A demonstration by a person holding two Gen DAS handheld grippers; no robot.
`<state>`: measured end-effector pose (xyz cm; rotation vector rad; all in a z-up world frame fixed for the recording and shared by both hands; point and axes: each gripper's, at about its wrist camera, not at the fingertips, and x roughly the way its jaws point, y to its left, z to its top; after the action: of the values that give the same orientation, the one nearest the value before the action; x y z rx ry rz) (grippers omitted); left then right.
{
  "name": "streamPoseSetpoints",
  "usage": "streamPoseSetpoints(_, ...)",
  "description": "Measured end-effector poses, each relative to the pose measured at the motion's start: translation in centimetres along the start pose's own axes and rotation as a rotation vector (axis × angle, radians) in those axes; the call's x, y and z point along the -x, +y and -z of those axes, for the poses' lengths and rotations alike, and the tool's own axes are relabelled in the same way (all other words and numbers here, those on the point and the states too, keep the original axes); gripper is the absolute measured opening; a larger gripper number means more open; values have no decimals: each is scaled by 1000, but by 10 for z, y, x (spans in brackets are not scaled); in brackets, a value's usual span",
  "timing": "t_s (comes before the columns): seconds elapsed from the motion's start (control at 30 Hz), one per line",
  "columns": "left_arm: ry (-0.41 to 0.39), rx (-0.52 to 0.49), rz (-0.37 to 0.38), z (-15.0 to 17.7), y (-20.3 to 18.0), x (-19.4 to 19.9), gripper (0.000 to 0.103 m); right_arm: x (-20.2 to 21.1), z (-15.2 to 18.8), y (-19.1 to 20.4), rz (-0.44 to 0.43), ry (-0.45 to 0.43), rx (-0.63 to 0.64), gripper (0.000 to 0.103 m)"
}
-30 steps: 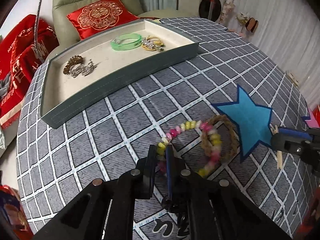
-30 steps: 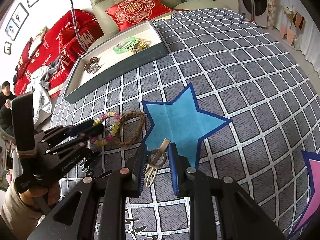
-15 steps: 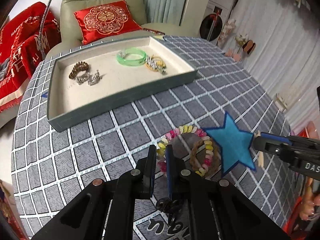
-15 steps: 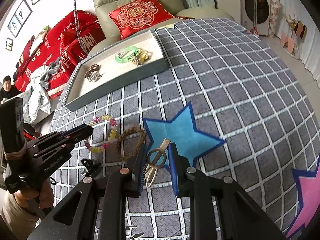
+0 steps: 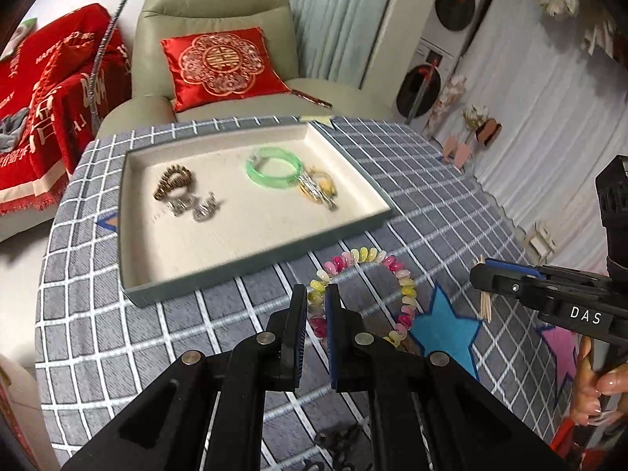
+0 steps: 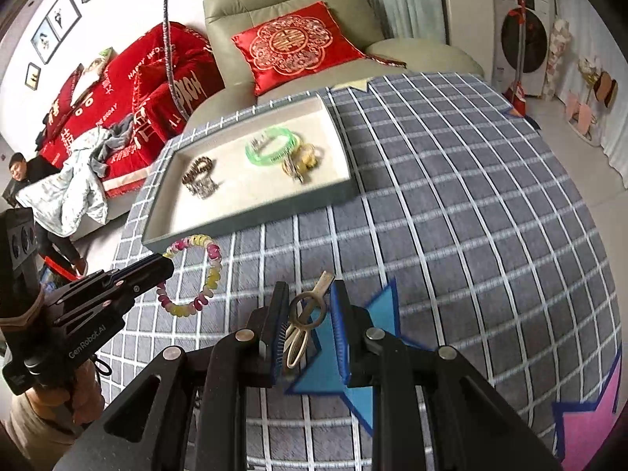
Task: Organize jewelry
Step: 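Carry the beige clip and bead bracelet over the tray with both tools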
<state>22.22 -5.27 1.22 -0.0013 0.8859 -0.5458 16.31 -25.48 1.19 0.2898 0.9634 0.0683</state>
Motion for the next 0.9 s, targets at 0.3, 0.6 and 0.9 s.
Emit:
streamPoseSetpoints(0.3, -42, 72, -25, -33, 33, -6, 24, -14, -52, 25, -28, -21, 72, 23)
streamPoseSetpoints(0.6, -46, 124, -62, -55, 67, -22, 24, -53, -91, 48, -52, 2, 126, 23)
streamPoseSetpoints(0.9, 37, 189, -70, -55, 94, -63, 23, -111, -107, 59, -61, 74, 128, 23)
